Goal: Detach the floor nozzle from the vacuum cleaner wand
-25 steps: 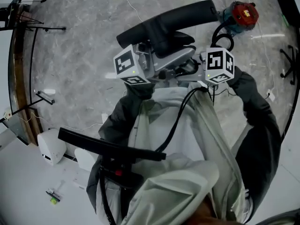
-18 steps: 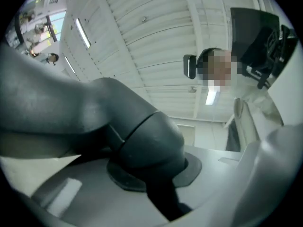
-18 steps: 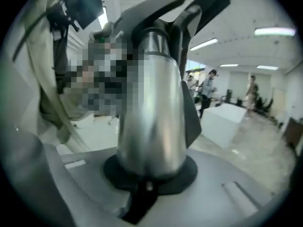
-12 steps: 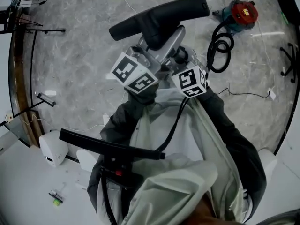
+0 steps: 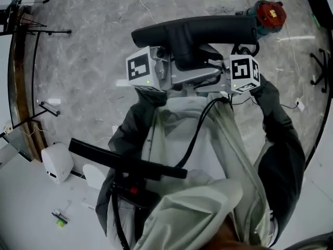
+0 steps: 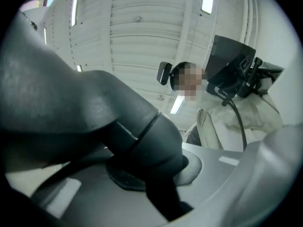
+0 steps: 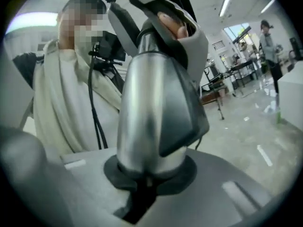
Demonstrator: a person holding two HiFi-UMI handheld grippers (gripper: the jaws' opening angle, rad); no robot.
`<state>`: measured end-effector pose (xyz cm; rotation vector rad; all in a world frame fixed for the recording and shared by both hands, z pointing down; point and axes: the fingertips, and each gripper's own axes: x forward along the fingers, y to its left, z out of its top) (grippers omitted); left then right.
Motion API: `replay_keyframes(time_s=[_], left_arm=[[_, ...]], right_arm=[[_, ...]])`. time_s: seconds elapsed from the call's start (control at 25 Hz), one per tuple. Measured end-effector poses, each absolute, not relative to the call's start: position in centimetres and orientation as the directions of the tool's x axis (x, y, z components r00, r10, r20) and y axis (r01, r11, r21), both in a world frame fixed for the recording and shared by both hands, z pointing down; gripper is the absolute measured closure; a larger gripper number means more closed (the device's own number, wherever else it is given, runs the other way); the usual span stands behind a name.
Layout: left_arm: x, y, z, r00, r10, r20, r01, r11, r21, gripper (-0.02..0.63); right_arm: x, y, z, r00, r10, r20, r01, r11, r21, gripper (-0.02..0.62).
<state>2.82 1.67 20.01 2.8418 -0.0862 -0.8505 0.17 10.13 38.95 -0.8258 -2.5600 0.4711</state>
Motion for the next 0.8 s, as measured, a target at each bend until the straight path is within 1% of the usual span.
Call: replay_keyframes(time_s=[0.04,0.08,0.12,0.16,0.2,0.28,0.36,0.4,0.44,0.48,0.52,0.56,0.6,0.64,0.72,0.8], left_arm=[[2.8,1.7,20.1,0.835,-0.09,-0.542,0.012,-0.983,0.182,0.528],[2.7,1.4,20.1,0.837,-0.096,-0.539,0.006,-0.983,0.183,0.528],[2.5,0.8,20.2,0.84,-0.123,-0.528,-0.025,-0.982,0.189,0.528],[2.4,0.2,20.4,0.845,-0.167,-0.507,-0.072,-0.977,0.201,0.529],[2.1,-0.5,20.6,0.849,-0.222,-0.48,-0.13,-0.967,0.217,0.531],[1.5,-2.0,21.1,0.833,-0.373,-0.408,-0.28,-0.921,0.269,0.534],[0.5,-4.1,22.0,0.77,-0.553,-0.317,-0.453,-0.825,0.338,0.535],[0.0,-5.0,22.5,0.734,-0.622,-0.274,-0.519,-0.773,0.364,0.537],[-0.4,-5.5,22.9,0.709,-0.662,-0.242,-0.559,-0.738,0.379,0.537],[-0.5,-5.6,23.1,0.704,-0.673,-0.227,-0.571,-0.726,0.382,0.537],[-0.6,-5.5,23.0,0.715,-0.661,-0.229,-0.561,-0.737,0.376,0.537],[-0.5,-5.0,22.7,0.736,-0.631,-0.246,-0.534,-0.764,0.362,0.535],[-0.4,-4.4,22.3,0.763,-0.584,-0.275,-0.491,-0.802,0.341,0.534],[-0.3,-3.5,21.9,0.792,-0.524,-0.315,-0.434,-0.845,0.314,0.531],[0.4,-1.4,20.9,0.834,-0.374,-0.406,-0.294,-0.923,0.247,0.529],[1.2,0.4,20.1,0.845,-0.242,-0.477,-0.169,-0.967,0.191,0.531]], right_arm=[[0.1,10.2,38.9,-0.732,0.63,0.259,0.49,0.751,-0.441,0.551],[-0.2,9.9,39.1,-0.747,0.611,0.263,0.474,0.766,-0.434,0.552],[-0.8,9.1,39.5,-0.782,0.554,0.286,0.424,0.809,-0.406,0.554],[-1.5,8.1,40.0,-0.825,0.464,0.323,0.346,0.866,-0.362,0.554],[-2.3,6.9,40.5,-0.862,0.352,0.364,0.246,0.92,-0.305,0.555],[-3.3,4.3,41.1,-0.899,0.076,0.431,0.0,0.985,-0.172,0.554],[-3.7,1.4,41.6,-0.859,-0.221,0.462,-0.266,0.963,-0.033,0.555],[-3.7,0.2,41.9,-0.817,-0.341,0.465,-0.373,0.927,0.024,0.555],[-3.8,-0.5,42.0,-0.779,-0.424,0.462,-0.448,0.892,0.063,0.555],[-3.9,-0.8,42.1,-0.757,-0.466,0.459,-0.486,0.87,0.083,0.555],[-4.1,-0.7,42.0,-0.759,-0.466,0.455,-0.485,0.871,0.084,0.555],[-4.4,-0.2,41.9,-0.784,-0.424,0.453,-0.444,0.893,0.067,0.555],[-4.8,0.7,41.7,-0.826,-0.342,0.449,-0.367,0.93,0.034,0.555],[-4.9,1.9,41.5,-0.868,-0.226,0.442,-0.258,0.966,-0.013,0.554],[-4.3,4.7,41.0,-0.91,0.053,0.412,0.0,0.992,-0.127,0.551],[-2.9,7.2,40.3,-0.875,0.313,0.369,0.234,0.941,-0.243,0.55]])
